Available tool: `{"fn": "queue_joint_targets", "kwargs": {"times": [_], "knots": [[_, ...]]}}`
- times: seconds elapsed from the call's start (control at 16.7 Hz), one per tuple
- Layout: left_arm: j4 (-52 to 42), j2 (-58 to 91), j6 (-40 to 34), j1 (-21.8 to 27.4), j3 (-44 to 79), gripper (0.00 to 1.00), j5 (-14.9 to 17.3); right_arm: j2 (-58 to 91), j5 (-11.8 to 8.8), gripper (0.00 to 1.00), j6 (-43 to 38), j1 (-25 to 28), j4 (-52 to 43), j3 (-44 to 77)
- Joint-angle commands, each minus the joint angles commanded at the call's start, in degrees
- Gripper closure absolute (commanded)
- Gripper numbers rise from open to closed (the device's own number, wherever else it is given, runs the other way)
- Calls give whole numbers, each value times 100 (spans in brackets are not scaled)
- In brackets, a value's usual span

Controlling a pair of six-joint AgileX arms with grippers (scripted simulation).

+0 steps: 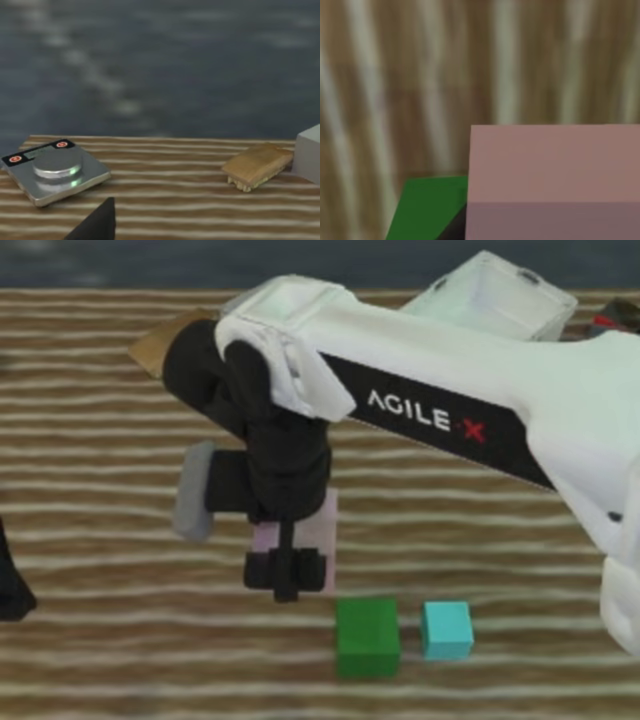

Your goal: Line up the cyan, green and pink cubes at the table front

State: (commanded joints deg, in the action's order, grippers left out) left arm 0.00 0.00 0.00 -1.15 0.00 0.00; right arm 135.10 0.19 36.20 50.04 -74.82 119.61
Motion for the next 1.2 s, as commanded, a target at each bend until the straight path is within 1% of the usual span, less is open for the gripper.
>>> {"fn": "queue_joint_targets", "kwargs": {"times": [0.12, 0.24, 0.66, 1.08, 1.2], "knots": [[0, 0, 0, 0, 0, 0, 0, 178, 3, 100, -300, 498, -176, 375], [0, 0, 0, 0, 0, 0, 0, 273, 6, 100, -473, 752, -273, 588], [0, 0, 0, 0, 0, 0, 0, 263, 0, 100, -502, 770, -182, 527], [0, 0, 0, 0, 0, 0, 0, 395, 6, 100, -505, 781, 1028, -567], [0, 0, 0, 0, 0, 0, 0, 423, 8, 100, -502, 788, 1195, -725]]}}
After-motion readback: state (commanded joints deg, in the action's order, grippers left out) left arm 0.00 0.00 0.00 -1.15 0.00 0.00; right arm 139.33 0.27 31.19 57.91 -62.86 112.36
